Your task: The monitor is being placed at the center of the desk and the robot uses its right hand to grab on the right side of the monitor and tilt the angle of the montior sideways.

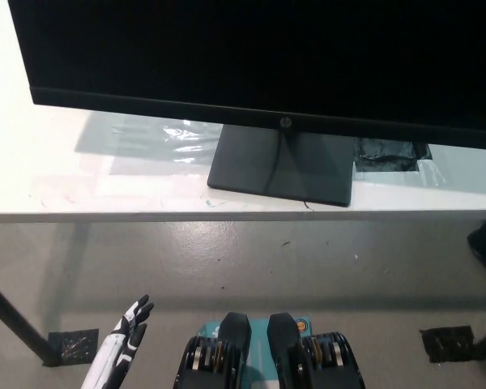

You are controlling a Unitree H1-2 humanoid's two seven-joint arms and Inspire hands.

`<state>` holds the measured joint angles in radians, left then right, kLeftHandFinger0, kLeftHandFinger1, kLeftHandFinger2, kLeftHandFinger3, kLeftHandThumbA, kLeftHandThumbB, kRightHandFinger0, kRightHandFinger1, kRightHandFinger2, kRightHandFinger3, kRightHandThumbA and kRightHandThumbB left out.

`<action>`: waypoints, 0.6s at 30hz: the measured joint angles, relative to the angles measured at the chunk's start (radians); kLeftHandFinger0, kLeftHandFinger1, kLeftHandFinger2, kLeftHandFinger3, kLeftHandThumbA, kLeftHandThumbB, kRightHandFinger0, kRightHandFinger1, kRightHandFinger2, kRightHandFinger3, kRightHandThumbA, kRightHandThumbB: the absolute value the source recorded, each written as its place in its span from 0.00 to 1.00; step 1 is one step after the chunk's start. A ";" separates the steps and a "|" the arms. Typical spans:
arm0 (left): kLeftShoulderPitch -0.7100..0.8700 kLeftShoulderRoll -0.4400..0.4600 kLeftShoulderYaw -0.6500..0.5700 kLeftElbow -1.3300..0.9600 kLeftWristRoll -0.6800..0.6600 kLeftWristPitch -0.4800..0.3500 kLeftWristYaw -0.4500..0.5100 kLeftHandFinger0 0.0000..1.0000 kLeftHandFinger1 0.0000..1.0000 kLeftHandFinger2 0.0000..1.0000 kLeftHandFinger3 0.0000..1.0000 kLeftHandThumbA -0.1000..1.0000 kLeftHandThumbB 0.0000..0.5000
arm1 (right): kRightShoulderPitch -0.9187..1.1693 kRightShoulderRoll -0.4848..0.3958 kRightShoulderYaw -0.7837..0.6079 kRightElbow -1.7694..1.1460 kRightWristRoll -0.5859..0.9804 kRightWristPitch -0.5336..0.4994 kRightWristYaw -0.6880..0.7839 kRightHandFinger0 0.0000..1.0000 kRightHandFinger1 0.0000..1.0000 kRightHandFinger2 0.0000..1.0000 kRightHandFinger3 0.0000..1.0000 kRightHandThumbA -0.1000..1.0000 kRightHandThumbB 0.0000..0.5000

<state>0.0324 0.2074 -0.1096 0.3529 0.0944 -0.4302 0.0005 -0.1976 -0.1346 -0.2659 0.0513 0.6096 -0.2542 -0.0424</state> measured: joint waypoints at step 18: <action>0.013 0.006 -0.005 -0.001 0.000 0.000 0.013 1.00 1.00 1.00 1.00 1.00 0.64 | -0.123 -0.015 -0.048 0.108 0.042 0.045 0.030 1.00 1.00 1.00 1.00 1.00 0.59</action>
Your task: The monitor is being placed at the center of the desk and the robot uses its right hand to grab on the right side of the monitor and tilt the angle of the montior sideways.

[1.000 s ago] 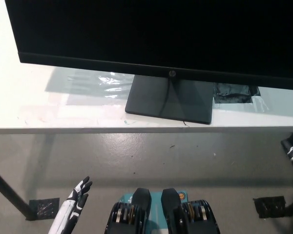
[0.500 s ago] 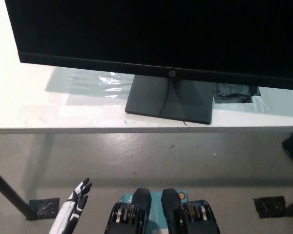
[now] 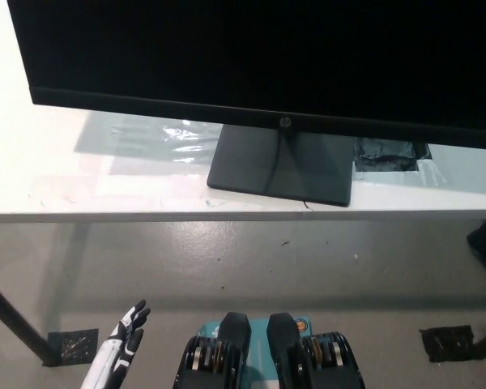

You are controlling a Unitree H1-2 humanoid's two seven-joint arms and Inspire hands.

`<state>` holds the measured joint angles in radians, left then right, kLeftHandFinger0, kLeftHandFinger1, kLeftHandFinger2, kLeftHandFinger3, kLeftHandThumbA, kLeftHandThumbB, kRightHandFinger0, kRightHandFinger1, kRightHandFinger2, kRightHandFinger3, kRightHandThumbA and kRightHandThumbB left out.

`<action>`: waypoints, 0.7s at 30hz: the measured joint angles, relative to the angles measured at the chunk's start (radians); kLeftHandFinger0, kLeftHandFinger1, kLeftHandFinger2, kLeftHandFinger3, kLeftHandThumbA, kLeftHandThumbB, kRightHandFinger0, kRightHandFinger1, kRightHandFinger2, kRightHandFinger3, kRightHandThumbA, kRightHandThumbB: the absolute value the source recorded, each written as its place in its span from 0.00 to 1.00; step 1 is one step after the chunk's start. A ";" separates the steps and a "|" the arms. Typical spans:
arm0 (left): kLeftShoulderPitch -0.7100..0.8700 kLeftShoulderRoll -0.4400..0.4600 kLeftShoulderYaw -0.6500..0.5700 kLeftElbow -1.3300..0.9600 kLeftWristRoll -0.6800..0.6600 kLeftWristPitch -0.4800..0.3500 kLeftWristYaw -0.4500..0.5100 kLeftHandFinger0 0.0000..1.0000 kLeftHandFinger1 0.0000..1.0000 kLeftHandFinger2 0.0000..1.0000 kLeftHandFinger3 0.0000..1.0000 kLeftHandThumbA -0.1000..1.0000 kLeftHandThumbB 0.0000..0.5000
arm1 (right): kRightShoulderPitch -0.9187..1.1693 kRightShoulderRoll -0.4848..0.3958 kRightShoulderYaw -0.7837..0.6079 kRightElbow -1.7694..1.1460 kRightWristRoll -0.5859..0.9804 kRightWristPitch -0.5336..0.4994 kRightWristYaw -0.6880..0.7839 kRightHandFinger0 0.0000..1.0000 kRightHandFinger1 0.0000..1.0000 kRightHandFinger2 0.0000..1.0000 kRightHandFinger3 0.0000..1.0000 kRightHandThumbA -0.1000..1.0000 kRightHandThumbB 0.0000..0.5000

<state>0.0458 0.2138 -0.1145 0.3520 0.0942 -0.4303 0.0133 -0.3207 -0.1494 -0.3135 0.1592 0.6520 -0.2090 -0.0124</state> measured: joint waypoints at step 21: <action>0.000 0.009 0.006 -0.002 -0.004 0.000 0.000 1.00 1.00 1.00 1.00 1.00 0.66 | -0.115 -0.005 0.006 0.267 -0.134 -0.042 0.013 1.00 1.00 1.00 1.00 1.00 0.53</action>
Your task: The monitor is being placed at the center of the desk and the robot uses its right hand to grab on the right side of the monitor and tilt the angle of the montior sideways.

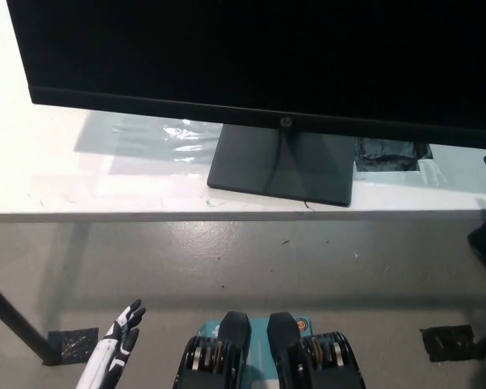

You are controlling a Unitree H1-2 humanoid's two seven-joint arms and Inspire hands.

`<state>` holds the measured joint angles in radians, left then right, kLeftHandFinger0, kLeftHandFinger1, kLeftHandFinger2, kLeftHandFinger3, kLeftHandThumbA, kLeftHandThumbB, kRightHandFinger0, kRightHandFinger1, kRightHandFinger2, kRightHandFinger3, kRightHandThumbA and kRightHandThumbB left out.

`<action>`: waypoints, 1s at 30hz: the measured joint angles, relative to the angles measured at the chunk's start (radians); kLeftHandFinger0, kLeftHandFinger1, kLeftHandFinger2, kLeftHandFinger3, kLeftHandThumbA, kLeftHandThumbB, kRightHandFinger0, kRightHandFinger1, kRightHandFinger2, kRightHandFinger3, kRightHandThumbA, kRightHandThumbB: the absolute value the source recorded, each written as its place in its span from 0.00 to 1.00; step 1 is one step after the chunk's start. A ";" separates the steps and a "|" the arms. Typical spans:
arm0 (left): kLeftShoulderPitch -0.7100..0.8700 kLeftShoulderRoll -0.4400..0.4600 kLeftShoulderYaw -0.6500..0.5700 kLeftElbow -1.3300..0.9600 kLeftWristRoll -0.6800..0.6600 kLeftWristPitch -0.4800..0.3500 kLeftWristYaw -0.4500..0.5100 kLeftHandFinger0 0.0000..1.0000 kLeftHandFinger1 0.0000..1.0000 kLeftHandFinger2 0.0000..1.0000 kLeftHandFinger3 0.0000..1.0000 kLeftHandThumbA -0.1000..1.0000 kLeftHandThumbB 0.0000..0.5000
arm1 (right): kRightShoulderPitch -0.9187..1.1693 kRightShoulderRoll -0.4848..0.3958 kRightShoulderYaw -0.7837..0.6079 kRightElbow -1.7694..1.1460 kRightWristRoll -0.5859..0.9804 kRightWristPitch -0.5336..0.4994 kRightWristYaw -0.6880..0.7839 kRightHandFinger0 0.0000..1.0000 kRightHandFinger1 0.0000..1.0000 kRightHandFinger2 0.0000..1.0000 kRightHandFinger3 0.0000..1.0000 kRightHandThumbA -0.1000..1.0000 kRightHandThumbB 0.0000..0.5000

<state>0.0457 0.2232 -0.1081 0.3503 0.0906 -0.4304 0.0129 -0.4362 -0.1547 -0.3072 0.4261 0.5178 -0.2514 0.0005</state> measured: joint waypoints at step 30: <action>0.000 0.002 0.005 -0.003 -0.005 0.000 -0.001 1.00 1.00 1.00 1.00 1.00 0.67 | -0.114 0.000 -0.051 0.286 0.001 -0.051 0.078 1.00 1.00 1.00 1.00 1.00 0.50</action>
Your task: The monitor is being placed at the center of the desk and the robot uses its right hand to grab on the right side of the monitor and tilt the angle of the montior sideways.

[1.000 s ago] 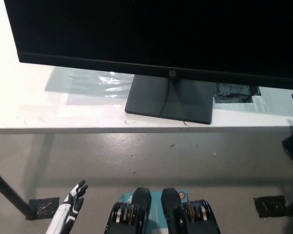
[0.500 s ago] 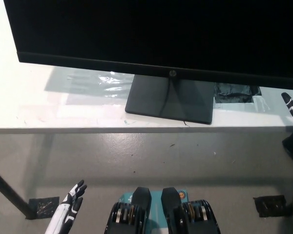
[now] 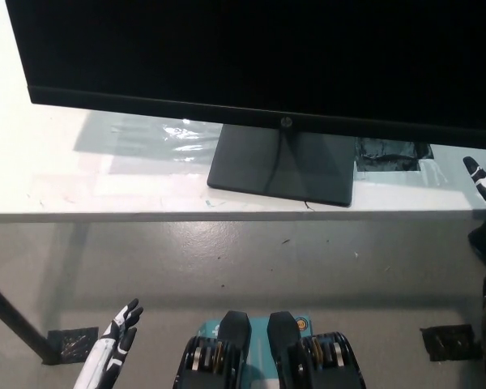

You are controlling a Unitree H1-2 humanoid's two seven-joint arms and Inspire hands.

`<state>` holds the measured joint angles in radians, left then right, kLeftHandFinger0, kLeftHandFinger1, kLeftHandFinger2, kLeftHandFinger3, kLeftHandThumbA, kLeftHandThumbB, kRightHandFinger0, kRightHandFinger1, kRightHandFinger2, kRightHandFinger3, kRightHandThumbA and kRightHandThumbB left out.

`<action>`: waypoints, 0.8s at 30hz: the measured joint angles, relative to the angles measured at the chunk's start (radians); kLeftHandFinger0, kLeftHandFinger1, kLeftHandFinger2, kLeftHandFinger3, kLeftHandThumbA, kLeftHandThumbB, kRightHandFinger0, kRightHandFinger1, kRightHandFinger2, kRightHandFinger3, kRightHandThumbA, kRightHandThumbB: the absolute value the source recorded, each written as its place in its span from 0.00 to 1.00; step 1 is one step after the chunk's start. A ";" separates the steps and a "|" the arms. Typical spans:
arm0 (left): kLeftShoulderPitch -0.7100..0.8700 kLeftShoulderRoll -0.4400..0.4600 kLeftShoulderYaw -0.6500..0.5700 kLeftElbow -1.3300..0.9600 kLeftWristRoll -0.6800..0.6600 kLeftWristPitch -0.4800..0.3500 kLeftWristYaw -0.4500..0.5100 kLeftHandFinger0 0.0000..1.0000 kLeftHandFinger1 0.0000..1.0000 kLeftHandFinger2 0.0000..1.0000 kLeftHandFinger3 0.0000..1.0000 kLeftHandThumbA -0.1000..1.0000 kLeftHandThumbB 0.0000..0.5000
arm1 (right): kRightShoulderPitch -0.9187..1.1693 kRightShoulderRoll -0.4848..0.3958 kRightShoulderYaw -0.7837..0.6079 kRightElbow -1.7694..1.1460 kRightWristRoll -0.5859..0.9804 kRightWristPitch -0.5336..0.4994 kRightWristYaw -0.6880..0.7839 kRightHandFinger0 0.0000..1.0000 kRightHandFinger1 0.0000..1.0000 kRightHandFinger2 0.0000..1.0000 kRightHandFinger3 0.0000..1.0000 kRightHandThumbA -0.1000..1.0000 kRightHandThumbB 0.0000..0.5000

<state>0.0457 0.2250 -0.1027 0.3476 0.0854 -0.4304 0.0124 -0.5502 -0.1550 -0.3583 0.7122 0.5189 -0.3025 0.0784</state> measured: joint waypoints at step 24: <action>0.000 0.002 0.001 0.000 -0.001 0.000 0.000 1.00 1.00 1.00 1.00 1.00 0.69 | 0.091 0.043 0.024 -0.283 -0.017 0.024 -0.002 1.00 1.00 1.00 1.00 1.00 0.66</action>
<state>0.0455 0.2267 -0.1020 0.3476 0.0846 -0.4304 0.0122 -0.4592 -0.1116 -0.3343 0.4287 0.5022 -0.2788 0.0766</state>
